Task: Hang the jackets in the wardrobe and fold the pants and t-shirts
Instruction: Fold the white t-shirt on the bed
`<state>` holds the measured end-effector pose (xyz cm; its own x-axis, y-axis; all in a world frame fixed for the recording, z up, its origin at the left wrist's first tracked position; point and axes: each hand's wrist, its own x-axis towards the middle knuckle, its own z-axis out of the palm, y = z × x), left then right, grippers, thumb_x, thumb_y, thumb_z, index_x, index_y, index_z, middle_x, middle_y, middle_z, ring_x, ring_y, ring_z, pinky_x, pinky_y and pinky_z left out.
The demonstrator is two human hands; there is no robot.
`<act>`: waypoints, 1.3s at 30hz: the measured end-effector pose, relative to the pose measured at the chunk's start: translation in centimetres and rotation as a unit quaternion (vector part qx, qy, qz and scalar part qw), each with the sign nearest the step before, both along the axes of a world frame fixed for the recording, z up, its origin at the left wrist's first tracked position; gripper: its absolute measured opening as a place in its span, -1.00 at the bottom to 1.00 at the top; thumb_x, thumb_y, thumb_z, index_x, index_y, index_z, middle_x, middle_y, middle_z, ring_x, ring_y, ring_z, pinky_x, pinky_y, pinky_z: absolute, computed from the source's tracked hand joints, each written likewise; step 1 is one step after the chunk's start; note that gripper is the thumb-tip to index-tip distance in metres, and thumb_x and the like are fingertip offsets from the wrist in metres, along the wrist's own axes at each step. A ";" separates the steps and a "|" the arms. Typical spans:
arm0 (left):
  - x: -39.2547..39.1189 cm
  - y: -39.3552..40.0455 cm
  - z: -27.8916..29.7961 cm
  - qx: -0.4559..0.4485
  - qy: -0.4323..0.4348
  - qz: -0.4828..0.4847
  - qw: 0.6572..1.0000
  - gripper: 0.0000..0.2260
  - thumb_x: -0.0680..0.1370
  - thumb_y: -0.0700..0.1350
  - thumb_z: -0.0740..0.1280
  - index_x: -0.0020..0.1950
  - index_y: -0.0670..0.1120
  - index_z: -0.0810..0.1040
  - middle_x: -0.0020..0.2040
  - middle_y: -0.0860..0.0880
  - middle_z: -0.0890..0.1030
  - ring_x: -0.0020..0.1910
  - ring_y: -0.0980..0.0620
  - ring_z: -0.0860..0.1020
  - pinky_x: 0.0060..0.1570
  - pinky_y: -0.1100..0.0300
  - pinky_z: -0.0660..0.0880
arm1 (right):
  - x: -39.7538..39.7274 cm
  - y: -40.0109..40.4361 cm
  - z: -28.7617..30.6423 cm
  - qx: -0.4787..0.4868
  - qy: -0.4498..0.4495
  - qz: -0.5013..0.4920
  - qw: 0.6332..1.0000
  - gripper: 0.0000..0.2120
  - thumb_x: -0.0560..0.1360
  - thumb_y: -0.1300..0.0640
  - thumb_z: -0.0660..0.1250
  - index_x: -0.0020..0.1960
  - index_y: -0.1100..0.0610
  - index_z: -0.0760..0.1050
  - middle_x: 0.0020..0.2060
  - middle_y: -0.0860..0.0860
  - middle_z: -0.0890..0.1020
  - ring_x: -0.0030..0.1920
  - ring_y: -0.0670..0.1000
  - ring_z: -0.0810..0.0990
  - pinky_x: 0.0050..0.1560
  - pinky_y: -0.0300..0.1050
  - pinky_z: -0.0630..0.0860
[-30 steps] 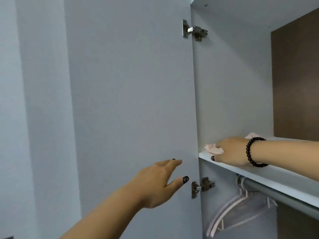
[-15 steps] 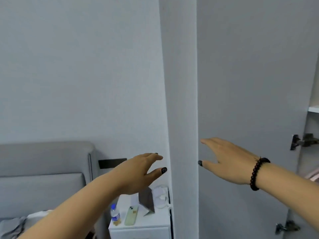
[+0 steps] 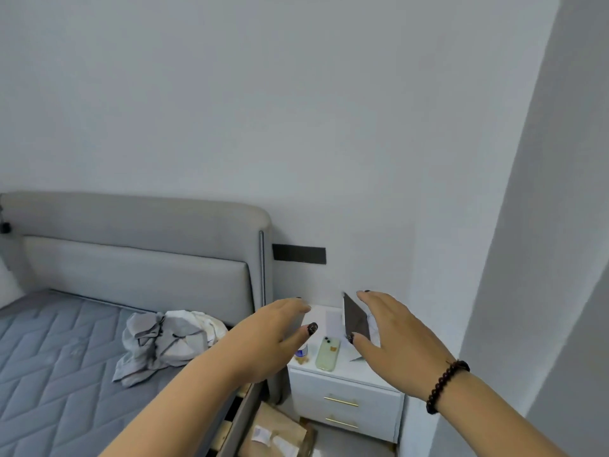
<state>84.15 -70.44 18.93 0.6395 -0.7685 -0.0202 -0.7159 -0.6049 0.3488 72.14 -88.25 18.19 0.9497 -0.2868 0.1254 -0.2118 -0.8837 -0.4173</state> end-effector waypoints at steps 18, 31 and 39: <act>28.0 6.2 -7.2 -0.021 0.093 0.080 0.992 -0.59 0.63 0.02 0.18 0.48 0.04 0.28 0.46 0.12 0.33 0.41 0.17 0.29 0.34 0.36 0.20 | 30.7 3.7 -4.6 0.001 0.119 0.117 0.986 -0.47 0.61 -0.07 0.12 0.52 -0.02 0.05 0.50 -0.15 0.05 0.44 -0.12 0.21 0.35 -0.26 0.24; 52.1 15.3 -22.5 -0.003 0.225 0.091 0.970 -0.58 0.63 -0.05 0.20 0.50 -0.02 0.28 0.46 0.11 0.31 0.44 0.15 0.26 0.25 0.49 0.10 | 53.2 13.3 -19.2 0.062 0.250 0.079 0.963 -0.52 0.60 -0.05 0.15 0.48 0.00 0.15 0.46 -0.12 0.13 0.43 -0.10 0.22 0.39 -0.20 0.26; 63.7 19.2 -37.8 0.016 0.264 0.157 0.952 -0.57 0.63 -0.10 0.20 0.50 -0.04 0.28 0.45 -0.01 0.37 0.44 0.03 0.31 0.34 0.29 0.23 | 65.1 18.2 -34.7 0.143 0.300 0.043 0.942 -0.56 0.59 0.00 0.18 0.43 0.06 0.24 0.38 -0.06 0.26 0.31 -0.05 0.36 0.29 -0.20 0.35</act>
